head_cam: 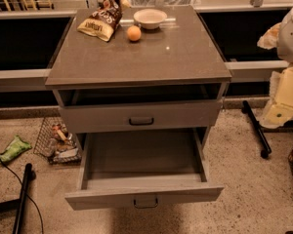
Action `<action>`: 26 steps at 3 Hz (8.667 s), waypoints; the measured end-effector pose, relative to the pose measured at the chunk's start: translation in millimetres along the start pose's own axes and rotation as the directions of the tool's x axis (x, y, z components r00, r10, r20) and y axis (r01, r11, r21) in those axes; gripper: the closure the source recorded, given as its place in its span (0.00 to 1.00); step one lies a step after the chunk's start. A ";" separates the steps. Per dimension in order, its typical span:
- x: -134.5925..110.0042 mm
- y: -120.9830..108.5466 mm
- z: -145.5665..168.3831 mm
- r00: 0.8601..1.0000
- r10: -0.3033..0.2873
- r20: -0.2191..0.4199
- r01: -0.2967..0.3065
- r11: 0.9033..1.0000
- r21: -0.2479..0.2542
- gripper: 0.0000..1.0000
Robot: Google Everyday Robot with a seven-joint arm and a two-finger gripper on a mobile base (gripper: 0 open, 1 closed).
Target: Close middle drawer
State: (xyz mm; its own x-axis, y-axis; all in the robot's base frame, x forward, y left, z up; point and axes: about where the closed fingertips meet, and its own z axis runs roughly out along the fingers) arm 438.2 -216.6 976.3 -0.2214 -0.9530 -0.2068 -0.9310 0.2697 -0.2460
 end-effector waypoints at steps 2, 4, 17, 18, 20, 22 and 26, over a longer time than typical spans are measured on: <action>-2.0 3.8 9.9 1.000 0.002 0.019 -0.002 1.000 -0.029 0.00; -4.9 51.8 101.6 0.982 0.104 0.160 -0.076 0.982 -0.173 0.00; 22.5 207.3 538.6 0.878 -0.188 0.440 0.376 0.839 -0.392 1.00; 21.1 206.7 541.4 0.876 -0.198 0.439 0.384 0.839 -0.387 0.84; 21.1 206.7 541.4 0.876 -0.198 0.439 0.384 0.838 -0.387 0.37; 21.1 206.8 541.4 0.876 -0.198 0.439 0.384 0.838 -0.387 0.00; 12.3 157.5 549.8 0.867 -0.253 0.430 0.403 0.864 -0.303 0.62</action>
Offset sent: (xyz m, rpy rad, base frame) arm -0.0012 0.0081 -0.0276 0.0552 0.0763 0.0204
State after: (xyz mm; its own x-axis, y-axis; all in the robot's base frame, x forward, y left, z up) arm 448.4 -110.0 414.4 0.1686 -0.8348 -0.5240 -0.9812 -0.1927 -0.0089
